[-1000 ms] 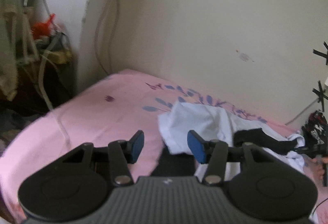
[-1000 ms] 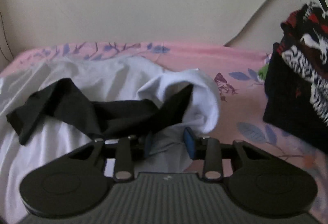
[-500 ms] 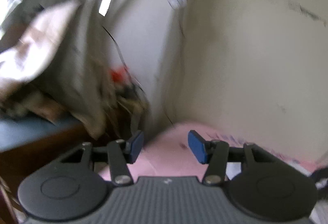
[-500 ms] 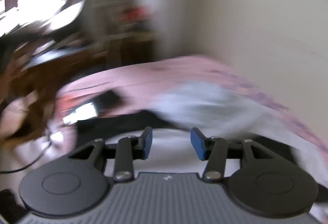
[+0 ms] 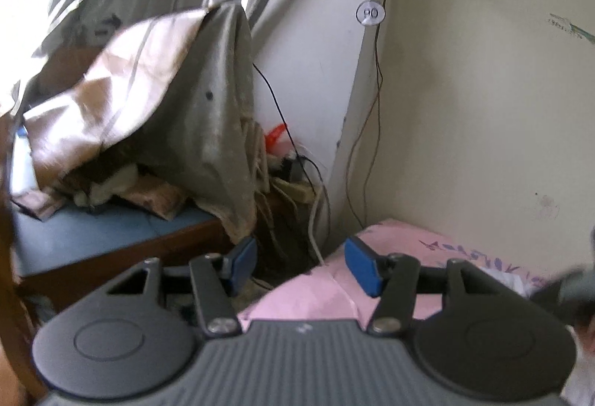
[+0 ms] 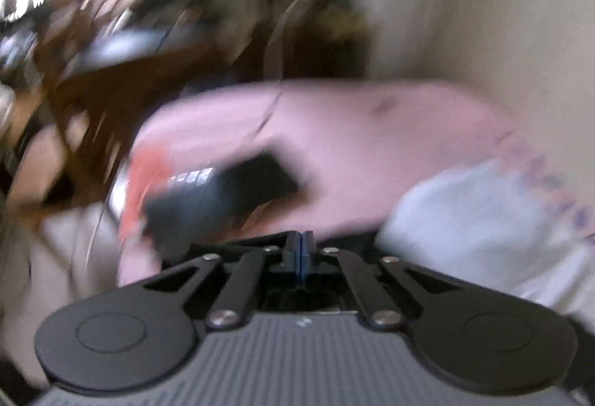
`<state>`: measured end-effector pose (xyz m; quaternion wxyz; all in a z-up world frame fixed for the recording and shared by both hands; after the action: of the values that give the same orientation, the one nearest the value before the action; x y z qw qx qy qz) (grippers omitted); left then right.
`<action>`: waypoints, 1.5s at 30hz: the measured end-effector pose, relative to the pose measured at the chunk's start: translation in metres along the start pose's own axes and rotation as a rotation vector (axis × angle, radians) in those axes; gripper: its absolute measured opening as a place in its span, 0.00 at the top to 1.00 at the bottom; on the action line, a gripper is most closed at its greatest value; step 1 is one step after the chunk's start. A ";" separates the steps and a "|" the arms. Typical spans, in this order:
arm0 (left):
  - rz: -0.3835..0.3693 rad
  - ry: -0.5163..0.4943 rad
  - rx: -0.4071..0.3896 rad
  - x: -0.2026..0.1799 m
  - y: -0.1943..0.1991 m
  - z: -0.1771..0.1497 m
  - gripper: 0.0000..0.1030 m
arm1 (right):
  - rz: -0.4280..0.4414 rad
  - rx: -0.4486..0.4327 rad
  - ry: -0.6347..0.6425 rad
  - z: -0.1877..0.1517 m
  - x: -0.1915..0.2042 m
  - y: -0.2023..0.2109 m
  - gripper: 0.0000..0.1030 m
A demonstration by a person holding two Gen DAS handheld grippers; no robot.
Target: Fold small clothes
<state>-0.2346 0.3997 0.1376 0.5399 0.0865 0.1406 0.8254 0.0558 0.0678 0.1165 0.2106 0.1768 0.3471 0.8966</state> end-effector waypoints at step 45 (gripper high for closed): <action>-0.324 -0.418 0.358 -0.420 -0.325 -0.042 0.81 | -0.441 -0.205 -0.733 -0.182 -0.345 0.184 0.88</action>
<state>0.2034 0.1317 -0.0042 0.6576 0.3244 0.1814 0.6553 0.2173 -0.3282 0.0592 0.5227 0.3833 0.1883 0.7379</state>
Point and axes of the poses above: each gripper's, at about its wrist camera, not at the fingertips, and y roughly against the way its jaws point, x to its left, z to its top, the point moved 4 cm from there along -y, roughly the way its jaws point, and after that the axes turned 13 degrees about -y, right-handed, at the moved point
